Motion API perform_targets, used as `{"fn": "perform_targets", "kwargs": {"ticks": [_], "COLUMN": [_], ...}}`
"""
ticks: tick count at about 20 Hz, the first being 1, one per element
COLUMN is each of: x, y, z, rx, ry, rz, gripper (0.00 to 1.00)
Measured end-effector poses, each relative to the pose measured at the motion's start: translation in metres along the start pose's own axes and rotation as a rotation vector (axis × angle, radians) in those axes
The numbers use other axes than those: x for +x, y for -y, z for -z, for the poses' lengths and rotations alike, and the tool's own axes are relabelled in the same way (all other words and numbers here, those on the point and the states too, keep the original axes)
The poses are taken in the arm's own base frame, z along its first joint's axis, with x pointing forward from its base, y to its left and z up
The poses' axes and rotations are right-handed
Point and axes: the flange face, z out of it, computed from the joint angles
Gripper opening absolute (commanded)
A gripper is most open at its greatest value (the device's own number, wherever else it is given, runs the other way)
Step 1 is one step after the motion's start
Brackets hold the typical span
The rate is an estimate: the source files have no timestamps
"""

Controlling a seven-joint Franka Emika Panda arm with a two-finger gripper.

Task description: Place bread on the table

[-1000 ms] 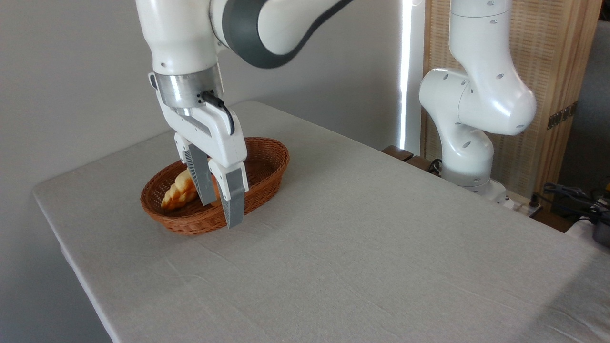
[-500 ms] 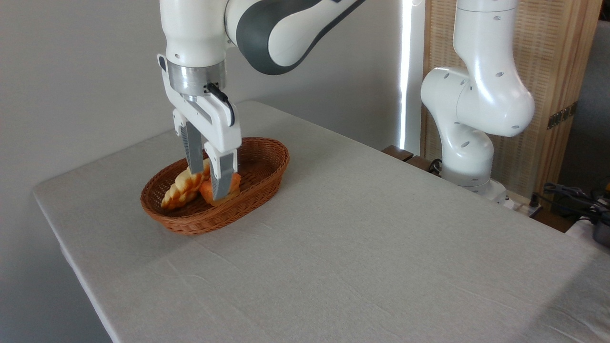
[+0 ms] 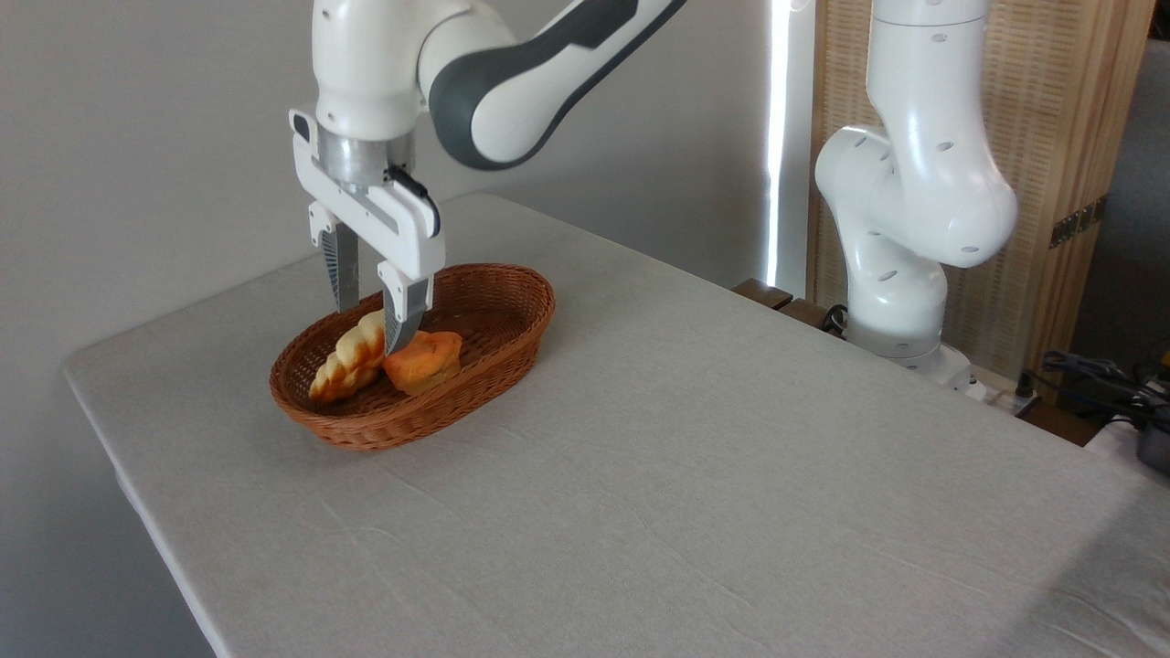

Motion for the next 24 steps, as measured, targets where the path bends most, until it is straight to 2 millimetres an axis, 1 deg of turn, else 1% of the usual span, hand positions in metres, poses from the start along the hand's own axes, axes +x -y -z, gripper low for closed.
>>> {"fn": "perform_targets", "kwargs": {"ticks": [2, 4, 5, 6, 7, 8, 9, 10, 11, 12, 24], "x": [0.003, 0.006, 0.007, 0.008, 0.008, 0.009, 0.010, 0.012, 0.013, 0.013, 0.013], "y": [-0.001, 0.004, 0.005, 0.005, 0.005, 0.005, 0.005, 0.006, 0.006, 0.005, 0.005], "z": [-0.016, -0.025, -0.028, -0.030, -0.033, -0.036, -0.038, -0.041, -0.044, -0.047, -0.049], "rx": [-0.006, -0.009, -0.008, -0.008, -0.009, -0.007, -0.004, 0.000, 0.002, 0.002, 0.002], "ry": [-0.004, -0.028, -0.036, -0.037, -0.036, -0.040, -0.050, -0.060, -0.066, -0.068, -0.067], "rz": [0.009, 0.026, 0.030, 0.030, 0.029, 0.029, 0.029, 0.029, 0.029, 0.028, 0.027], "gripper": [1.00, 0.99, 0.94, 0.87, 0.78, 0.61, 0.36, 0.17, 0.08, 0.02, 0.03]}}
